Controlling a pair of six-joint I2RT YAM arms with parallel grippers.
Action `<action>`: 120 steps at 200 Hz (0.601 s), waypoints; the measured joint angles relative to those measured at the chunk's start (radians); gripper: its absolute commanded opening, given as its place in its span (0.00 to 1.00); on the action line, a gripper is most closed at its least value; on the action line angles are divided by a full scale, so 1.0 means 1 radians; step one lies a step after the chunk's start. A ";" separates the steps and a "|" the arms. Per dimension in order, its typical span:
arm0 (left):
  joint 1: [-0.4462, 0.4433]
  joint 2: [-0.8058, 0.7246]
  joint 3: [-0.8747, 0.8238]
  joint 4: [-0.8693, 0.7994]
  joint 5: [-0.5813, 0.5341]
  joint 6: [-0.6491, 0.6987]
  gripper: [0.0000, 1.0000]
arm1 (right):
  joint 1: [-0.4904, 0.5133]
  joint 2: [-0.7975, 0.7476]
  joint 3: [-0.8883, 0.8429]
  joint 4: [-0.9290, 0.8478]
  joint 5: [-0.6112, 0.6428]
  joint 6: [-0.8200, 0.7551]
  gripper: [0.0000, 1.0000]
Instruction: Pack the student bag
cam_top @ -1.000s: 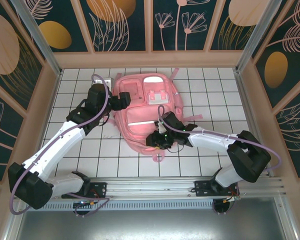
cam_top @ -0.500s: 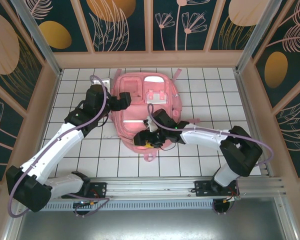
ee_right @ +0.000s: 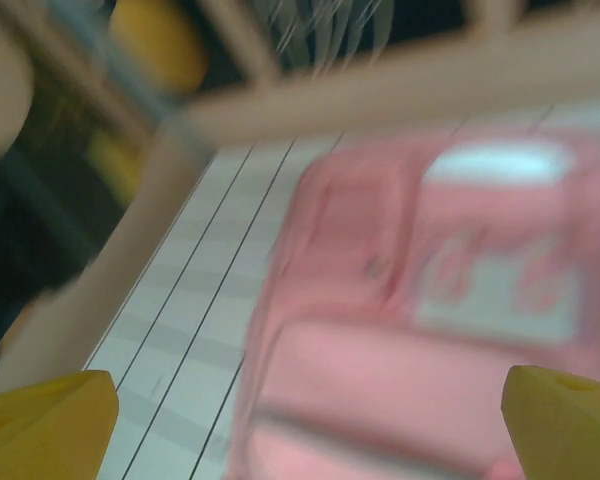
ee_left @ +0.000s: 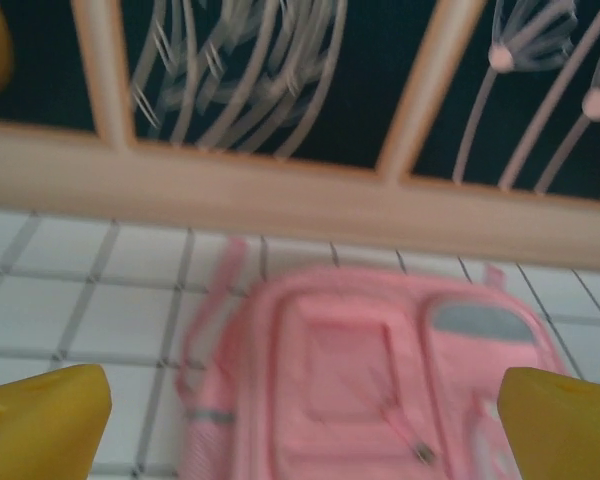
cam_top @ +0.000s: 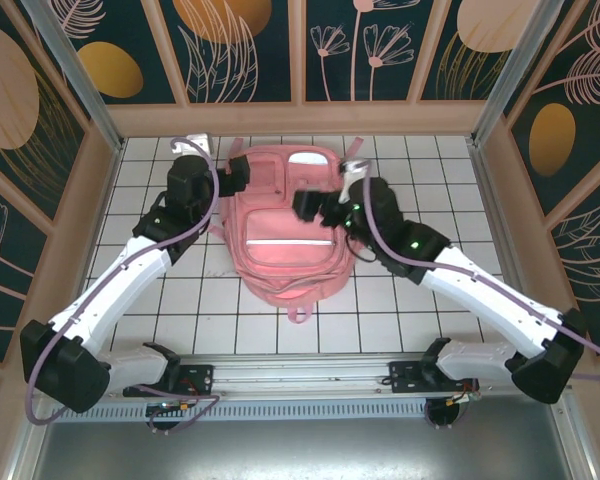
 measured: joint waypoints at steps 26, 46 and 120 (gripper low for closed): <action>0.161 -0.037 -0.274 0.332 -0.002 0.129 0.99 | -0.283 -0.121 -0.165 0.291 0.074 -0.100 0.99; 0.283 -0.032 -0.503 0.521 -0.022 0.169 0.99 | -0.450 -0.154 -0.344 0.530 0.063 -0.204 0.99; 0.414 0.174 -0.712 0.862 0.015 0.174 0.99 | -0.751 0.103 -0.697 0.914 -0.031 -0.437 0.99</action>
